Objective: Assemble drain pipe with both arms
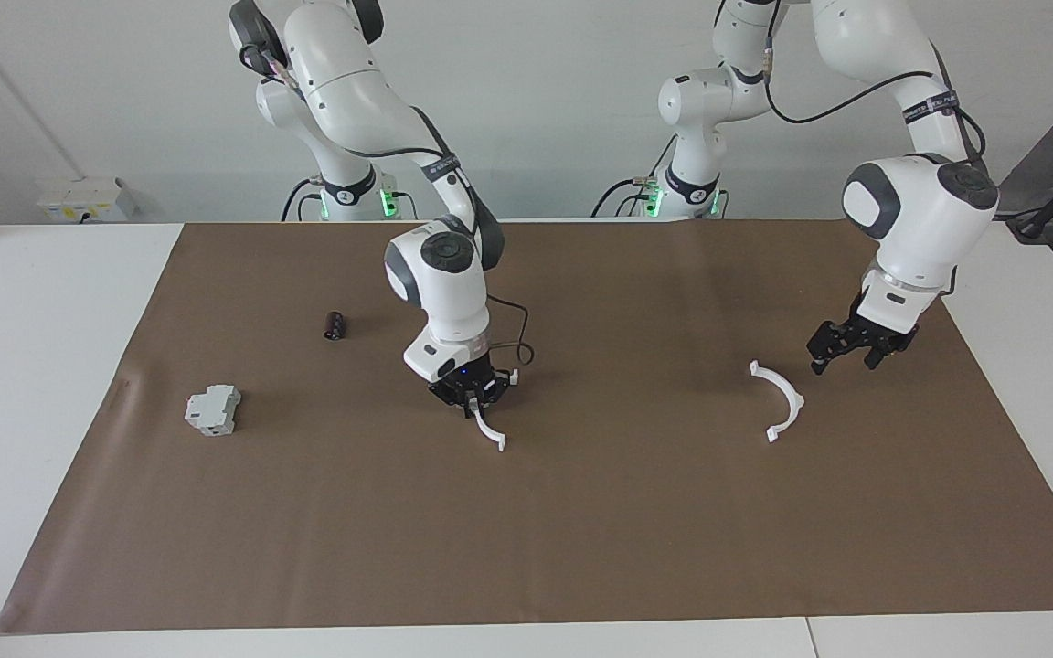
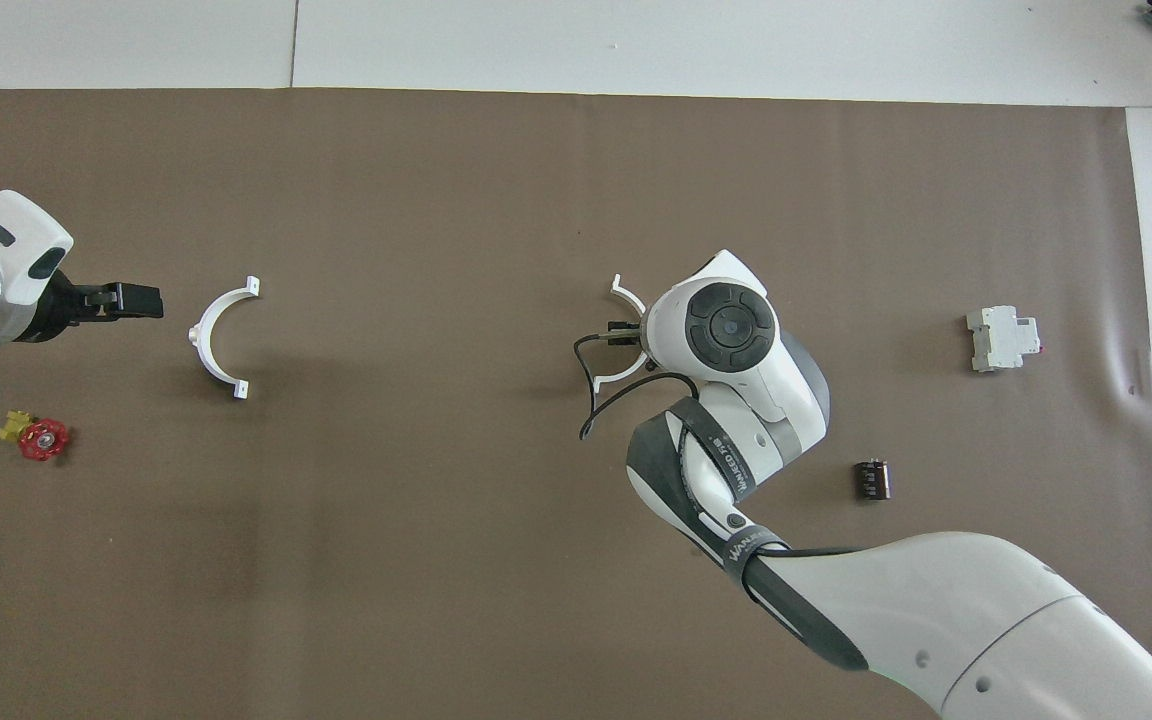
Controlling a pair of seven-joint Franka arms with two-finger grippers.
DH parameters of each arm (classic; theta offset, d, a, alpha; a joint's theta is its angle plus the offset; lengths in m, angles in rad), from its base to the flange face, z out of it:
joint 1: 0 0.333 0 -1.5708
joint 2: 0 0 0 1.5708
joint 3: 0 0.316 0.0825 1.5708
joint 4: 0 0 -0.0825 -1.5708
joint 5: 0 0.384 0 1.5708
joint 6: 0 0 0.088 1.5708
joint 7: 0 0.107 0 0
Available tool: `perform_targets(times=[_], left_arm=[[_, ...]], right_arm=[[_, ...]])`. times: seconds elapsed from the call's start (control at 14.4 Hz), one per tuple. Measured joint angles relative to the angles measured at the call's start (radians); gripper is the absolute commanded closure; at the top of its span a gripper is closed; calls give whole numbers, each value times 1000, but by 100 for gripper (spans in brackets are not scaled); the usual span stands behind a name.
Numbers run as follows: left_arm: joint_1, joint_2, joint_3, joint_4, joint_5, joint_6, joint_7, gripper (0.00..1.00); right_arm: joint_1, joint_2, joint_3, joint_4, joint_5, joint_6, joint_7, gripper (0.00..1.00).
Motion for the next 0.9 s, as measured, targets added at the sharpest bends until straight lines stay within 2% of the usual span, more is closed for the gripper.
perform_targets(times=[0.14, 0.21, 0.35, 0.56, 0.69, 0.9], left_arm=[[0, 19, -1, -5, 0, 21, 0, 0], [0, 29, -2, -6, 0, 30, 0, 0], [-5, 59, -8, -8, 0, 78, 0, 1], [-29, 151, -11, -10, 7, 222, 16, 1], [-37, 200, -11, -7, 20, 272, 20, 1], [-37, 208, -5, -4, 21, 278, 27, 1]], right_arm=[[0, 1, 0, 0, 0, 2, 3, 26], [0, 2, 0, 1, 0, 4, 3, 15], [0, 5, 0, 1, 0, 5, 4, 1], [-1, 9, 0, 1, 0, 6, 5, 1], [-5, 8, -1, 8, 0, 6, 6, 1], [-9, 1, -4, 18, 0, 0, 6, 1]])
